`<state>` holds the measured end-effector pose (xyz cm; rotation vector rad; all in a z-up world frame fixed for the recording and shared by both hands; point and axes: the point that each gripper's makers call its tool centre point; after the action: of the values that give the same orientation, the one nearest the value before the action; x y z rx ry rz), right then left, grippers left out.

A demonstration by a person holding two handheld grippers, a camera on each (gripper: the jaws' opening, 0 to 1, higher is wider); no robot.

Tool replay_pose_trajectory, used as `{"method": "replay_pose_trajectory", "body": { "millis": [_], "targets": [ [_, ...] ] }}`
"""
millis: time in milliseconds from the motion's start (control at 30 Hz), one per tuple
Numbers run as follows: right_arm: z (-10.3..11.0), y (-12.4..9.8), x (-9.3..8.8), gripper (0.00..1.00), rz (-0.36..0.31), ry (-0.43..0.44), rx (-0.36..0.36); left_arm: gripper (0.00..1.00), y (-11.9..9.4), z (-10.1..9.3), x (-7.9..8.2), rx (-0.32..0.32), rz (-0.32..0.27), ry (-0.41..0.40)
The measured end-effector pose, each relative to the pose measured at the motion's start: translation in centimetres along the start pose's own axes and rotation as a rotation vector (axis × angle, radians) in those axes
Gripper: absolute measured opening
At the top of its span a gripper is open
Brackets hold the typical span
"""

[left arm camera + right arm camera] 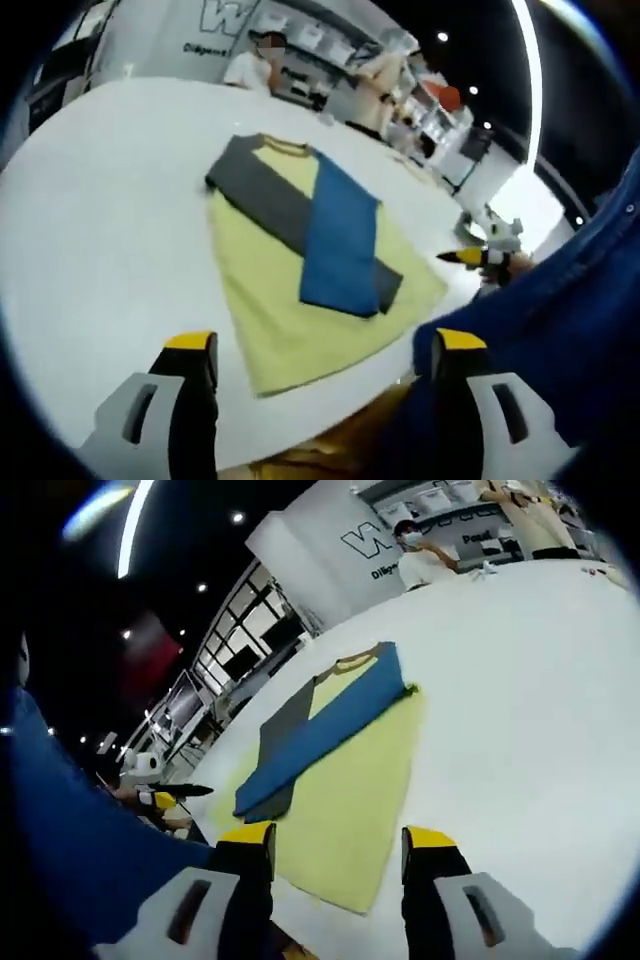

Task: Fold the garment on the visible template until the final outline fits inside the template.

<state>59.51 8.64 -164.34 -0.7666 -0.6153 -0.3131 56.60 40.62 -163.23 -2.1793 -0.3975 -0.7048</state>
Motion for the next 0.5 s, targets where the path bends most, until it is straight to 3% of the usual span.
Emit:
{"method": "replay_pose_trajectory", "body": {
  "millis": [100,167,300,400,500],
  "targets": [
    [0.0,-0.4,-0.7,0.5,0.017,0.035,0.005,0.77,-0.1,-0.1,0.2,-0.019,-0.008,-0.043],
    [-0.1,-0.8,-1.2,0.53,0.026,0.087,0.004,0.76,-0.3,0.9,0.1,-0.037,-0.017,-0.076],
    [0.7,-0.9,-1.8,0.55,0.064,0.102,0.031,0.75,-0.3,1.2,-0.1,-0.061,-0.01,-0.102],
    [1.3,-0.8,-2.3,0.59,0.096,0.11,0.047,0.73,-0.4,1.3,-0.6,-0.071,0.012,-0.104],
    [1.4,-0.9,-2.2,0.57,0.093,0.132,0.051,0.7,-0.3,1.4,-1.3,-0.075,0.048,-0.1]
  ]
}}
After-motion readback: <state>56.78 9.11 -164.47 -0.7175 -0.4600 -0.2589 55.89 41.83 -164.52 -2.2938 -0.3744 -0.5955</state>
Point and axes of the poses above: the point that each gripper's makers call its tool centre point, and the gripper's own axes: y roughly forward along the fingers, z roughly to its left, x roughly out of its top, and after that the axes turned 4 degrees about z, right-handed
